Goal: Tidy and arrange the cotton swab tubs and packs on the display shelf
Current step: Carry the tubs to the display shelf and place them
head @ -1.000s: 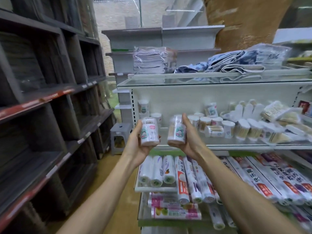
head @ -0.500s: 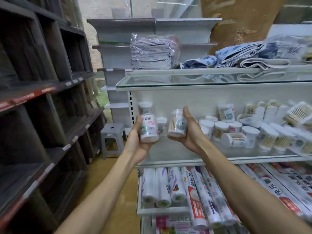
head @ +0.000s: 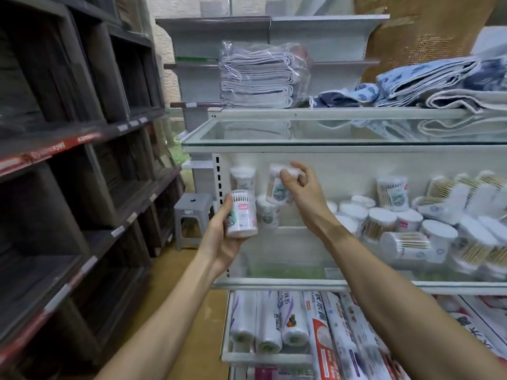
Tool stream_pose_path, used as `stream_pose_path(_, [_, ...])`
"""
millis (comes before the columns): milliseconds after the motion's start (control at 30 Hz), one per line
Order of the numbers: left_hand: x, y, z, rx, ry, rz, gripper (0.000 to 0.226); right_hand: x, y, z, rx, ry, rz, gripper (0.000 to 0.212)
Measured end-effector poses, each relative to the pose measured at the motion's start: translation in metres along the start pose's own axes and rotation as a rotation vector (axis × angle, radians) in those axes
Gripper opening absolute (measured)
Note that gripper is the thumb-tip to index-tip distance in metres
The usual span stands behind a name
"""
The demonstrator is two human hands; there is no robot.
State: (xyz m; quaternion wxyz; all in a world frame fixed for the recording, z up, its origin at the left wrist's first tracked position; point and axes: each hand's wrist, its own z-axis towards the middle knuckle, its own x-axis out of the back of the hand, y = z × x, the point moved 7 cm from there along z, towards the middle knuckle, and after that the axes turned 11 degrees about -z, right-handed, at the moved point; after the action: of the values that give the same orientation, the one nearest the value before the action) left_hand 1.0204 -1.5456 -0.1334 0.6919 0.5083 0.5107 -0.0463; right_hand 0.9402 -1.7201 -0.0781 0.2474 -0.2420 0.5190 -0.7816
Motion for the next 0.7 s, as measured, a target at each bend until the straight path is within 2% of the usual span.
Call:
stream_pose_path(200, [0.011,0.0,0.007,-0.034,-0.002,0.037,0.053,-0.009,0.003,0.008,0.127,-0.026,-0.179,0.047])
stream_pose_path(367, [0.018,0.001,0.009,-0.049,0.014,0.046,0.056,-0.017,0.016,0.014,0.148,-0.075,-0.196,0.042])
stream_pose_path(533, [0.02,0.002,0.007,-0.069,-0.012,0.081,0.051,-0.017,0.017,0.021,0.24,-0.039,-0.241,0.038])
stream_pose_path(700, [0.025,0.003,0.01,-0.089,-0.027,0.158,0.052,-0.017,0.022,0.027,0.203,-0.032,-0.26,0.046])
